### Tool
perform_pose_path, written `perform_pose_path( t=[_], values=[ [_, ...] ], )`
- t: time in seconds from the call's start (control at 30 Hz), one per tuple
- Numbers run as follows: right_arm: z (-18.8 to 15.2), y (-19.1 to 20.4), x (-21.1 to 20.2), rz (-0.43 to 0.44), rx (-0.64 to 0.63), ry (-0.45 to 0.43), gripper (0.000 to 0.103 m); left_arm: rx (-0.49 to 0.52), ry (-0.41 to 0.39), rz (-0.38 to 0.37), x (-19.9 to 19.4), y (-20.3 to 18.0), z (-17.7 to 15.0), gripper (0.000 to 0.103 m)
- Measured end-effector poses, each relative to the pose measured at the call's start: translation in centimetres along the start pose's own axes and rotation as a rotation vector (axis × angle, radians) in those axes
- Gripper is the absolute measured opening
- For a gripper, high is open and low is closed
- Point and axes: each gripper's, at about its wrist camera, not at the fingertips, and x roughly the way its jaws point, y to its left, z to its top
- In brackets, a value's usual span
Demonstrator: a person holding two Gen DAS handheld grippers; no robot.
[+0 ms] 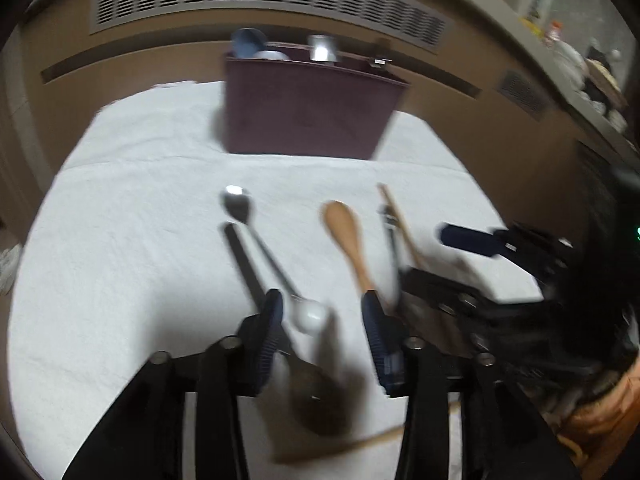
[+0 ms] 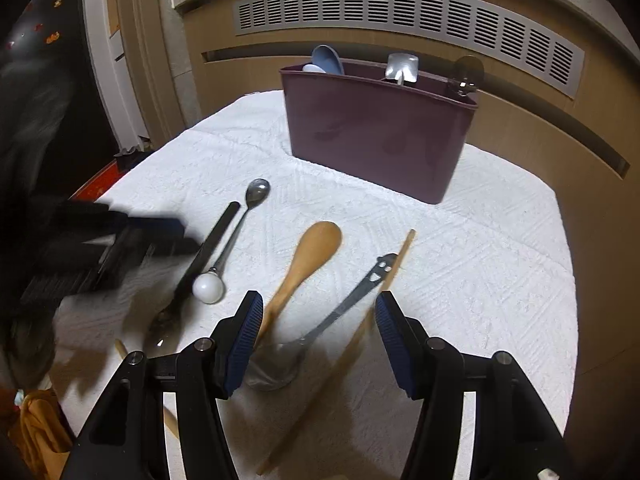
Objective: Organize utensils
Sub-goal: 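Reach the left tool to a metal spoon while the right tool approaches the wooden spoon, then grasp the white-ball-handled metal spoon with the left tool and lift it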
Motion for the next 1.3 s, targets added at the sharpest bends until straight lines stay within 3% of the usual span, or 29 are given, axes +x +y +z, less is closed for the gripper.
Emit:
perform_pose_path(
  t=[0.07, 0.23, 0.33, 0.47, 0.5, 0.53, 0.67, 0.93, 1.3],
  values=[
    [-0.3, -0.5, 0.1, -0.011, 0.012, 0.002, 0.056, 0.034, -0.024, 0.032, 0.4, -1.5, -0.9, 0.046],
    [-1.4, -1.9, 0.3, -0.035, 0.052, 0.012, 0.056, 0.143, -0.105, 0.246, 1.5, -2.8, -1.6, 0.046],
    [-2.0, -2.5, -0.1, -0.044, 0.057, -0.003, 0.056, 0.143, -0.041, 0.246, 3.3, -2.2, -1.6, 0.046],
    [-2.3, -2.9, 0.3, -0.038, 0.074, 0.000, 0.057, 0.143, -0.040, 0.276, 3.7, -2.0, -1.2, 0.045],
    [-2.3, -2.9, 0.3, -0.036, 0.073, -0.001, 0.057, 0.133, -0.045, 0.283, 3.6, -1.8, -1.2, 0.038],
    [-2.4, -2.8, 0.2, -0.033, 0.073, -0.002, 0.057, 0.126, -0.052, 0.287, 3.5, -1.6, -1.1, 0.023],
    [-2.6, -2.8, 0.0, -0.035, 0.074, -0.008, 0.057, 0.093, -0.114, 0.297, 1.3, -1.1, -1.1, 0.022],
    [-2.3, -1.9, -0.8, -0.025, 0.058, -0.018, 0.057, 0.075, -0.326, 0.286, -6.3, -0.7, 0.6, 0.022],
    [0.7, -0.7, -0.1, 0.041, 0.019, 0.009, 0.057, -0.073, -0.385, 0.273, -7.0, 5.2, 2.5, 0.023]
  ],
)
